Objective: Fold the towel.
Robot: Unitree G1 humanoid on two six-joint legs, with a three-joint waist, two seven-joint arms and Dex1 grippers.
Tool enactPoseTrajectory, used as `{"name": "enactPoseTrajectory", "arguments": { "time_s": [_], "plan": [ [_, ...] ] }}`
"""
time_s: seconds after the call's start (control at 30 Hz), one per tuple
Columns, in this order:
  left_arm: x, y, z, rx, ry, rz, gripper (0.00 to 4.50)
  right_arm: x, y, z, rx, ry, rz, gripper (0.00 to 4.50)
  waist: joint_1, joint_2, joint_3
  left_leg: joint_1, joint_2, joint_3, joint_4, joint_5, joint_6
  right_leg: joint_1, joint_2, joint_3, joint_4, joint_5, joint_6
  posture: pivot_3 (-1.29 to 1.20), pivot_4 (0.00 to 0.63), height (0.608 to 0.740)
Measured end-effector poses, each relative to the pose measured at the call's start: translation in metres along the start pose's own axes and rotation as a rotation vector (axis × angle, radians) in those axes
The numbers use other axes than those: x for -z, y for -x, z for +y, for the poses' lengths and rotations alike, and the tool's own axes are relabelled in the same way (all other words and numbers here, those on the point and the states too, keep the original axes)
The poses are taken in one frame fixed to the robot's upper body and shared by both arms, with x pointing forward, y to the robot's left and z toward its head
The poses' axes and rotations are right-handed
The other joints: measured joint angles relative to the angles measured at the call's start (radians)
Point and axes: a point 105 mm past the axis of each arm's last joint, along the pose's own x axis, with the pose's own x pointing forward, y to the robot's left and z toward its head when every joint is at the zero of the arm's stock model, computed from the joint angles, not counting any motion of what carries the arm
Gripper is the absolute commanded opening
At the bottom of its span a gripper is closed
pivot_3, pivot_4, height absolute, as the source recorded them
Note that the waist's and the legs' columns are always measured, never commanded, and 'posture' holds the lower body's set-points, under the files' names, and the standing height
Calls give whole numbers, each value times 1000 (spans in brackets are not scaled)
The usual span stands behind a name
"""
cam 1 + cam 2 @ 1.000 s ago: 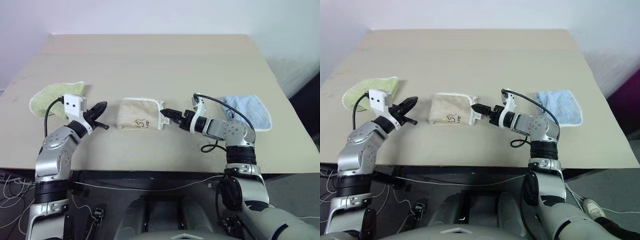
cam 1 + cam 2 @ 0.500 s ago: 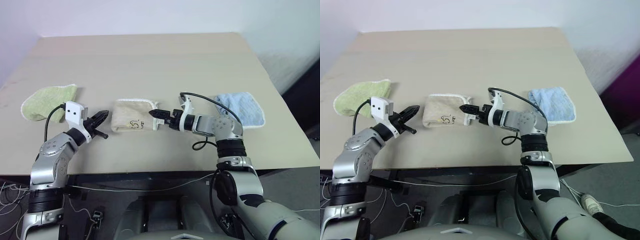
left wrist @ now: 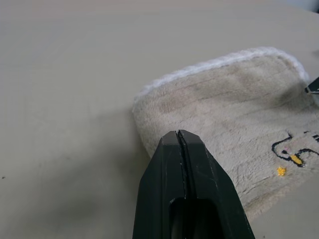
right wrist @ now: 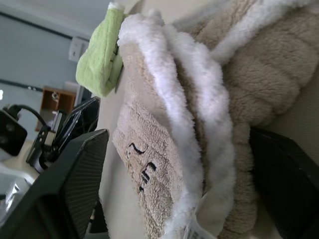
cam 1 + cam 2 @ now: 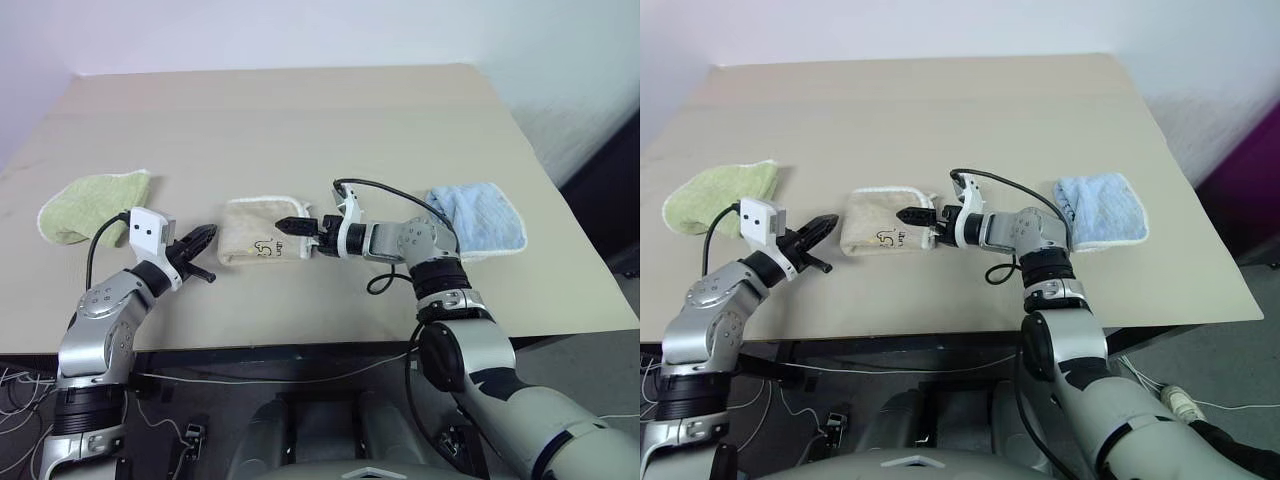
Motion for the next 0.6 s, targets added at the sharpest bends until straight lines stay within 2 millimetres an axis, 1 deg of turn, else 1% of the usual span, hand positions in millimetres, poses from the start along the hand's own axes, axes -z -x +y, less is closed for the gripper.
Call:
{"name": "enactPoseTrajectory", "arguments": {
  "time_s": [0.23, 0.33, 0.37, 0.5, 0.6],
  "plan": [
    [0, 0, 0, -4, 0, -1, 0, 4, 0, -3, -1, -32, 6, 1136, 1, 0, 0, 0, 0, 0, 0, 0, 0, 0, 0, 0, 0, 0, 0, 0, 150, 740],
    [-1, -1, 0, -2, 0, -2, 0, 2, 2, 2, -30, -47, -7, 139, 2, 0, 0, 0, 0, 0, 0, 0, 0, 0, 0, 0, 0, 0, 0, 0, 150, 740],
    [-1, -1, 0, -1, -1, -3, 0, 0, 2, 4, -36, -46, -13, 34, 2, 0, 0, 0, 0, 0, 0, 0, 0, 0, 0, 0, 0, 0, 0, 0, 150, 740],
    [-1, -2, -4, 27, -3, -2, 0, -2, 12, 2, -44, -70, -61, 34, 5, 0, 0, -1, -1, 0, 0, 0, 0, 0, -1, 0, -1, 0, 0, 0, 150, 740],
    [1, -3, -12, 64, -8, 5, 0, -13, 22, 7, -58, -77, -120, 34, 5, 0, 0, -1, -1, 0, 0, 0, 0, 0, -1, 0, -1, 0, 0, 0, 150, 740]
  ]
}}
